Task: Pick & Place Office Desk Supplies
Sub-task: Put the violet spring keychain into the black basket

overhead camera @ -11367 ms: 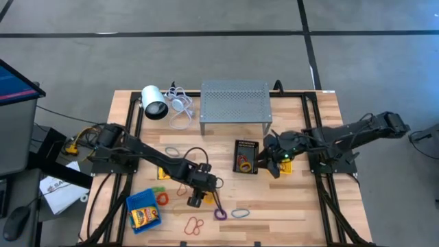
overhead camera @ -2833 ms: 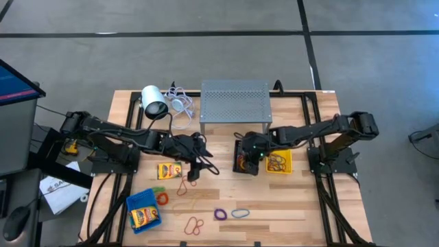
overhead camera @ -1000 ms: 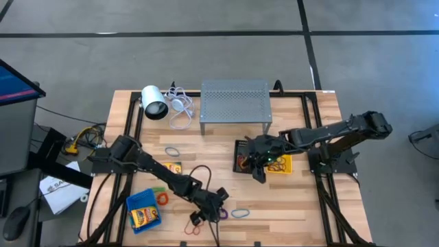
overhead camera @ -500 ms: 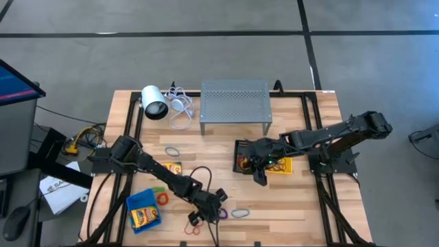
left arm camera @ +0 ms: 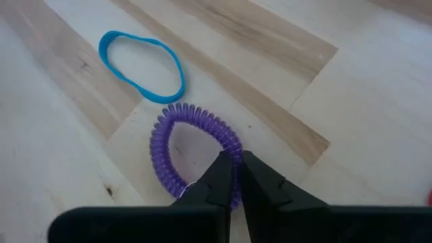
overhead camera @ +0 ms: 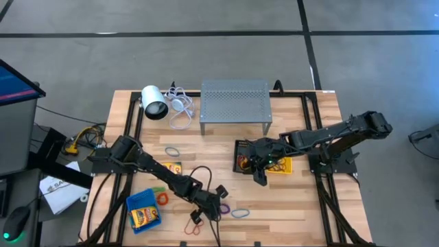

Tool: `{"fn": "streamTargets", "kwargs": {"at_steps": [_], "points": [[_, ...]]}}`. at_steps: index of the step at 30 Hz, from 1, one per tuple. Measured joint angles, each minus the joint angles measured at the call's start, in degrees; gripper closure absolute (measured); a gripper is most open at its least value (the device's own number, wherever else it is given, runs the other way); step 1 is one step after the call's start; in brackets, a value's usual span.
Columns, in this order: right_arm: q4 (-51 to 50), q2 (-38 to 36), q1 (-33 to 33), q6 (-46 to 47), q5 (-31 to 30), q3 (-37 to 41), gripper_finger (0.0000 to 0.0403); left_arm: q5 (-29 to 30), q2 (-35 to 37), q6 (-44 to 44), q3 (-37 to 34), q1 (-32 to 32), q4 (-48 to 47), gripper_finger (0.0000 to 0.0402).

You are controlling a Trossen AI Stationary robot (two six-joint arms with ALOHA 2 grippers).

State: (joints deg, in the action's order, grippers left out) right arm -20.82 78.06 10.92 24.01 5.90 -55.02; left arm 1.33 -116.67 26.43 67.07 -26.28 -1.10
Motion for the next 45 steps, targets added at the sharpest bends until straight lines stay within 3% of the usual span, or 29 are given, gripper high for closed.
{"fn": "streamTargets", "kwargs": {"at_steps": [7,13,17,20,24,32,38,45], "points": [[-0.13,0.00,0.00,0.00,0.01,0.00,0.0281,4.29,5.49,-3.37,-0.20,0.02,-4.80,0.0398],[0.16,0.00,-0.01,-0.29,0.01,0.00,0.0281,11.20,16.70,-8.04,-1.40,0.10,-11.95,0.0399],[3.09,0.02,0.05,-3.81,0.03,0.00,0.0281,11.81,25.68,-11.77,-6.60,1.91,-10.89,0.0400],[6.44,0.02,0.46,-8.87,0.05,0.00,0.0281,11.13,32.38,-15.65,-12.23,5.05,-5.91,0.0400],[7.78,0.02,0.72,-16.26,-0.92,-0.67,0.0281,8.45,40.69,-22.82,-21.64,11.08,8.03,0.0400],[7.97,0.02,0.65,-30.99,-13.77,-3.65,0.0281,-1.17,49.74,-37.71,-35.54,21.83,33.60,0.0400],[11.60,0.02,-0.65,-35.78,-15.09,-3.95,0.0271,-5.29,50.15,-42.26,-36.70,24.14,34.52,0.0400],[14.32,0.02,-3.36,-36.59,-15.03,-3.96,0.0203,-5.80,49.12,-45.87,-36.68,25.22,34.79,0.0400]]}}
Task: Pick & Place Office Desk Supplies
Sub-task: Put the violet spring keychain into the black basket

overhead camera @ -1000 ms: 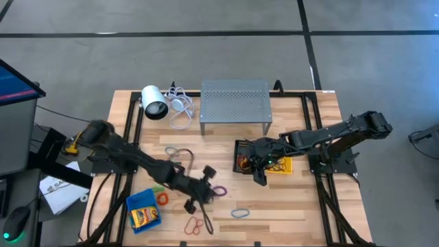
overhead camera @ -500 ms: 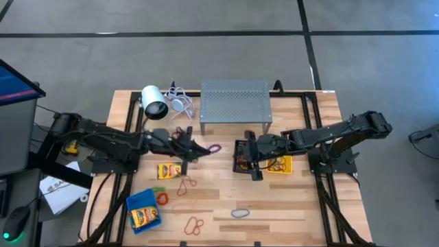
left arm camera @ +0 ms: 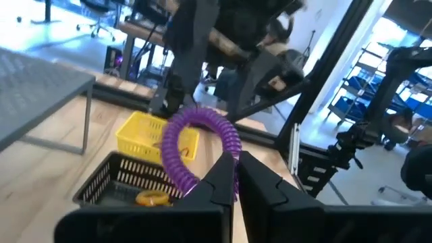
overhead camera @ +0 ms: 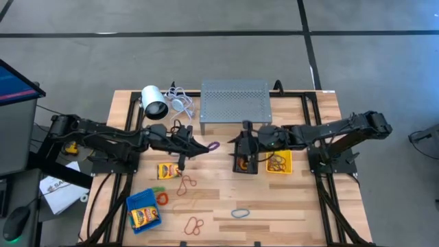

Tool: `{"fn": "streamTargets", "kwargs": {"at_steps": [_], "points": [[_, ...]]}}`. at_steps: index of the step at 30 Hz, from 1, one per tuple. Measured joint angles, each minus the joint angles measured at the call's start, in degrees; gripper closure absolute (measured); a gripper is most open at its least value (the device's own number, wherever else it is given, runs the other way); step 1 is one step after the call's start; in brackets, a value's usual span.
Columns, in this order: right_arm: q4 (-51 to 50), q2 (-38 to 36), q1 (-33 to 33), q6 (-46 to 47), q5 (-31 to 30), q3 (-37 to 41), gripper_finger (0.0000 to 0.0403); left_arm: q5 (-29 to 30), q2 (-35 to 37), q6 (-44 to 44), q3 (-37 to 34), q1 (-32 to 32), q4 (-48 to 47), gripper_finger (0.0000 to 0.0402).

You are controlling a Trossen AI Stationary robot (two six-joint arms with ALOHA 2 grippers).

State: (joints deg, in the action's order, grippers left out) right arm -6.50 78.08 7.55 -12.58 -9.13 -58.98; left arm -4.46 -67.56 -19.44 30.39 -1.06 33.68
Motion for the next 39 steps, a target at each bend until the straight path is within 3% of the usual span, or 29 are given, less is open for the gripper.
{"fn": "streamTargets", "kwargs": {"at_steps": [4,7,17,29,39], "points": [[2.35,0.00,-1.11,0.41,0.02,0.00,0.0165,0.01,-0.01,-0.64,0.00,0.00,1.72,0.0400],[5.09,0.00,-1.42,0.31,0.02,0.00,0.0159,-0.17,0.01,-1.82,0.00,0.00,3.42,0.0400],[7.25,0.19,-2.12,0.05,0.02,0.00,0.0185,-0.71,0.01,-1.94,0.00,0.00,5.40,0.0400],[10.83,7.01,-2.10,-0.04,1.59,-2.68,0.0186,-1.43,0.01,-2.08,0.02,0.83,4.97,0.0400],[5.23,11.21,-1.99,-1.39,1.31,-7.90,0.0187,-2.59,0.01,-2.12,0.02,0.83,4.20,0.0400]]}}
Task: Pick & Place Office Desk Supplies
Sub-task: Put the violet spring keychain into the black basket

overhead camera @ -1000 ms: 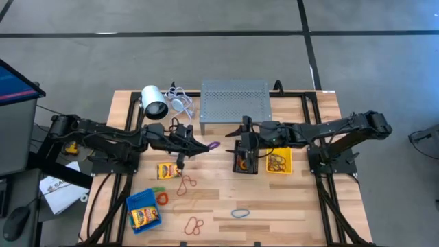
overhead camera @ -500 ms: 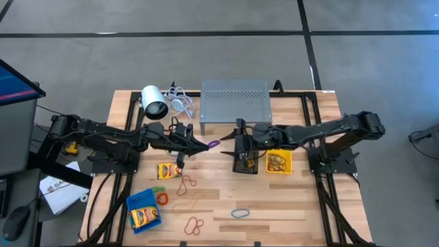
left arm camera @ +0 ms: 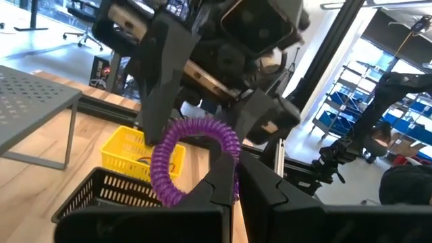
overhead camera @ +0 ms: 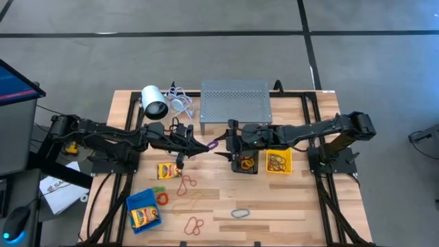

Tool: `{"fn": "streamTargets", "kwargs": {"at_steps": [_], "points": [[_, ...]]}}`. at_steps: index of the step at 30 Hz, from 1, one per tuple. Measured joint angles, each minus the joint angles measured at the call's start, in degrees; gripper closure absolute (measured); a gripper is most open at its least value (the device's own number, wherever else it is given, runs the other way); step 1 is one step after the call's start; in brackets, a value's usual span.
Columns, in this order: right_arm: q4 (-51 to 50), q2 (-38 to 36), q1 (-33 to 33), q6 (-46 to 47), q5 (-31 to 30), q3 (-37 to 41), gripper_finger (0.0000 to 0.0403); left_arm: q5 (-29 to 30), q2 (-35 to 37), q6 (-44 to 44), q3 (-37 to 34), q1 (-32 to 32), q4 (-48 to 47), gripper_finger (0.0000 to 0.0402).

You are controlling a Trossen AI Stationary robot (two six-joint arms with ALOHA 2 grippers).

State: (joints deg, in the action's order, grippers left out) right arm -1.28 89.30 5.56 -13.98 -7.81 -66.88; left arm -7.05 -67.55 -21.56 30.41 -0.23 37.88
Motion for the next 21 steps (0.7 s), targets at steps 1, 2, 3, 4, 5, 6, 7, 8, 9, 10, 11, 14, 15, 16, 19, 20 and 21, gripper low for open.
{"fn": "streamTargets", "kwargs": {"at_steps": [1,2,3,4,5,6,7,8,9,10,11,14,15,16,19,20,21], "points": [[-0.29,0.22,0.00,0.00,0.00,-0.56,0.0187,-0.39,0.00,-0.09,0.00,0.00,-0.05,0.0400],[-0.58,0.20,0.00,0.00,-0.02,-0.82,0.0187,-0.49,0.00,-0.15,0.00,0.00,-0.14,0.0400],[-0.81,0.09,0.00,0.00,-0.04,-1.08,0.0187,-0.50,0.00,-0.16,0.00,0.00,-0.18,0.0400],[-0.77,0.05,0.00,0.00,-0.04,-1.34,0.0187,-0.50,0.00,-0.16,0.00,0.00,-0.39,0.0400],[-0.77,-0.03,0.00,0.00,-0.04,-1.41,0.0187,-0.50,0.00,-0.16,0.00,0.00,-0.52,0.0400],[-0.79,-0.07,0.00,0.00,-0.04,-1.41,0.0187,-0.52,0.00,-0.16,0.00,0.00,-0.45,0.0400],[-0.67,-0.07,0.00,0.00,-0.07,-1.39,0.0187,-0.52,0.00,-0.16,0.00,0.00,-0.41,0.0400],[-0.62,-0.07,0.00,0.00,-0.07,-1.41,0.0187,-0.52,0.00,-0.16,0.00,0.00,-0.42,0.0400],[-0.59,-0.09,0.00,0.00,-0.10,-1.41,0.0187,-0.52,0.00,-0.16,0.00,0.00,-0.41,0.0400],[-0.59,-0.09,0.00,-0.01,-0.14,-1.41,0.0188,-0.52,0.00,-0.16,0.00,0.00,-0.22,0.0400],[-0.53,-0.07,0.00,-0.02,-0.15,-1.41,0.0189,-0.52,0.00,-0.16,0.00,0.00,-0.13,0.0400],[-0.18,0.00,0.00,-0.15,-0.13,-1.39,0.0203,-0.52,0.00,-0.16,0.00,0.00,-0.12,0.0400],[-0.10,0.00,0.00,-0.15,-0.11,-1.41,0.0213,-0.53,0.00,-0.16,0.00,0.00,-0.13,0.0400],[-0.09,0.00,0.00,-0.14,-0.11,-1.39,0.0226,-0.52,0.00,-0.16,0.00,0.00,-0.12,0.0400],[-0.16,0.00,0.00,-0.13,-0.02,-1.39,0.0283,-0.52,0.00,-0.16,0.00,0.00,-0.12,0.0400],[-0.15,0.00,0.01,-0.13,0.01,-1.39,0.0306,-0.52,0.00,-0.16,0.00,0.00,-0.12,0.0400],[-0.07,0.00,0.00,-0.15,0.07,-1.39,0.0332,-0.52,0.00,-0.16,0.00,0.00,-0.12,0.0400]]}}
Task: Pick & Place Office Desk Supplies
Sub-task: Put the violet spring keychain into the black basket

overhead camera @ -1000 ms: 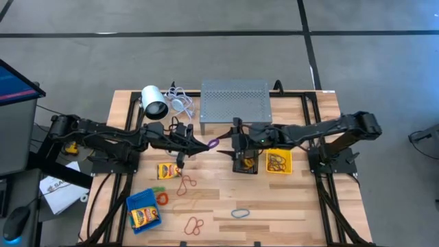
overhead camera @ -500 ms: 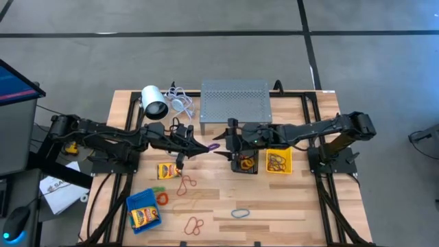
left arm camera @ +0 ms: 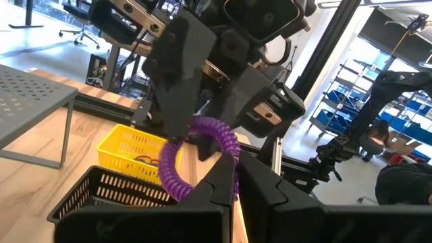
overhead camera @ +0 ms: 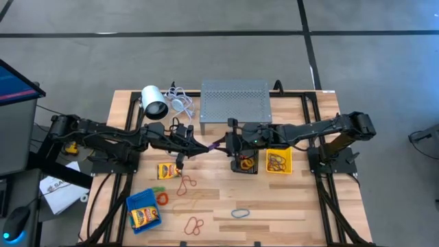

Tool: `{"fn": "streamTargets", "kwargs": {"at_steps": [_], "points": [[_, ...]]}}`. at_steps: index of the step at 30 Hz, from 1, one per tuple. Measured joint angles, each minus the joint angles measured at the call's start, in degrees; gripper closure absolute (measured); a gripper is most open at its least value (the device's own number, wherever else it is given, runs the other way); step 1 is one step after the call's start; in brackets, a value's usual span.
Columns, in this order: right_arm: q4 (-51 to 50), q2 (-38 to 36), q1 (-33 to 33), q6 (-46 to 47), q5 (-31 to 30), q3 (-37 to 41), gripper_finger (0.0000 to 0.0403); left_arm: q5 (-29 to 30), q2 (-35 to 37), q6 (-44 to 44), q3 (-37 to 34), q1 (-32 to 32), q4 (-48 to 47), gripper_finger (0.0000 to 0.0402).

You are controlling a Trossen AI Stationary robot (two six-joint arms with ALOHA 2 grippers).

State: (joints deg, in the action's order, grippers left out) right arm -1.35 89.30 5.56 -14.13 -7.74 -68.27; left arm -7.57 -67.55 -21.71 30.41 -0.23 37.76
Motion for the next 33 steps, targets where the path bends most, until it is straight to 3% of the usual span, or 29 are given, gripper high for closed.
{"fn": "streamTargets", "kwargs": {"at_steps": [3,9,19,26,33], "points": [[0.05,0.00,0.02,-1.26,0.14,0.00,0.0386,-0.05,0.00,0.00,0.00,0.00,-0.01,0.0400],[-0.94,0.00,0.02,0.04,0.19,0.00,0.0394,-0.04,0.00,0.00,0.00,0.00,0.00,0.0394],[-1.65,-0.28,0.02,0.63,0.21,0.01,0.0399,1.16,0.00,-0.17,0.00,0.00,0.00,0.0351],[-2.55,-1.72,-0.08,0.63,0.17,-0.21,0.0402,1.55,0.00,-0.08,0.00,0.00,0.42,0.0285],[-12.23,-4.86,-0.20,2.96,-2.70,-2.48,0.0402,-0.89,0.79,-0.04,0.07,-0.07,0.57,0.0209]]}}
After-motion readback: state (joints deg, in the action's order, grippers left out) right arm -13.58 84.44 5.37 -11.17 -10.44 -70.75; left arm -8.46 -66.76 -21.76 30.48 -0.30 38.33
